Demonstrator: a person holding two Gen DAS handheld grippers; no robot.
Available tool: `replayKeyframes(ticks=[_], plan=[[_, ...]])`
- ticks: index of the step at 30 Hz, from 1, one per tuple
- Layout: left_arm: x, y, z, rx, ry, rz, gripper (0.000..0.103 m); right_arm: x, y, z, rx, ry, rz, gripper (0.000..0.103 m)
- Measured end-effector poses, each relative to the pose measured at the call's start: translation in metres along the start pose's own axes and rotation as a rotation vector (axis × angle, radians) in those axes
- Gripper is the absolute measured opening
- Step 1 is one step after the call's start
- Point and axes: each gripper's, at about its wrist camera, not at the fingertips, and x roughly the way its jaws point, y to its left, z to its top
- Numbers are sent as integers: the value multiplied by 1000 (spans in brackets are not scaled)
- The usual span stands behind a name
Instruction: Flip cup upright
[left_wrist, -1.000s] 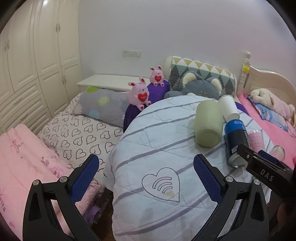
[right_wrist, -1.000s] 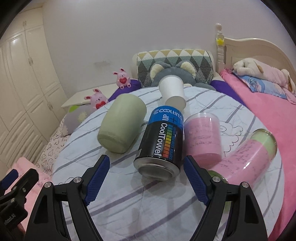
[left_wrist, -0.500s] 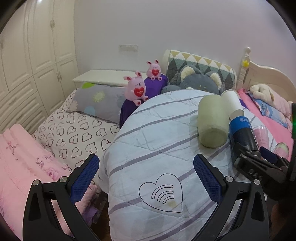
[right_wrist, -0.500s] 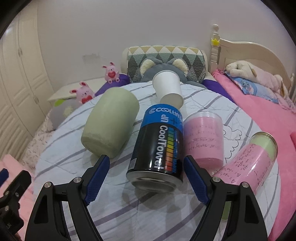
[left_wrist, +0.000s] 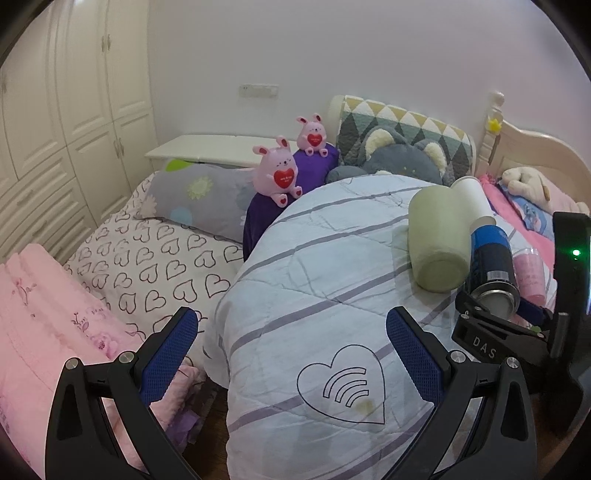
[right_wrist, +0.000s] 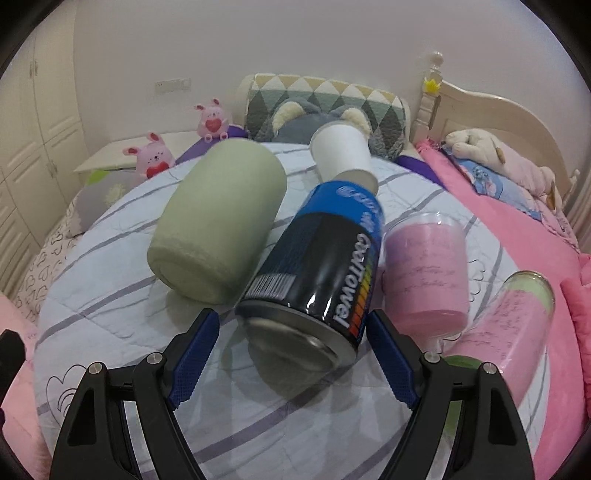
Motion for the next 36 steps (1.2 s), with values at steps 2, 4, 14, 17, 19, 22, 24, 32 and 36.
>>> replayKeyframes(ticks=[2,4,14,17,19,22,24,32,36], plan=[[0,1,-1,1,1,3,103,4,-3,1,25,11,9,83],[0,1,-1,2,3,8,103,5,-5,3,52,12,30,83],[-12,3,-5,-2,1,6,103,5,-8,2,94,26,140,73],[-18,3,-6,-2,-3,7,103,-1,-8,-4,88,28,164,73],[-23,3,-8,-2,-9,5,103,-4,-7,-8,82,36,180,73],[-30,3,-11,1,-12,10,103,-13,-5,-16,68,47,210,73],[-36,4,-13,-3,-13,11,103,-20,-6,-24,53,53,227,73],[-63,1,-28,1,-24,19,103,-50,0,-54,-25,62,302,73],[-78,-3,-34,0,-30,18,103,-62,0,-66,-58,62,334,73]])
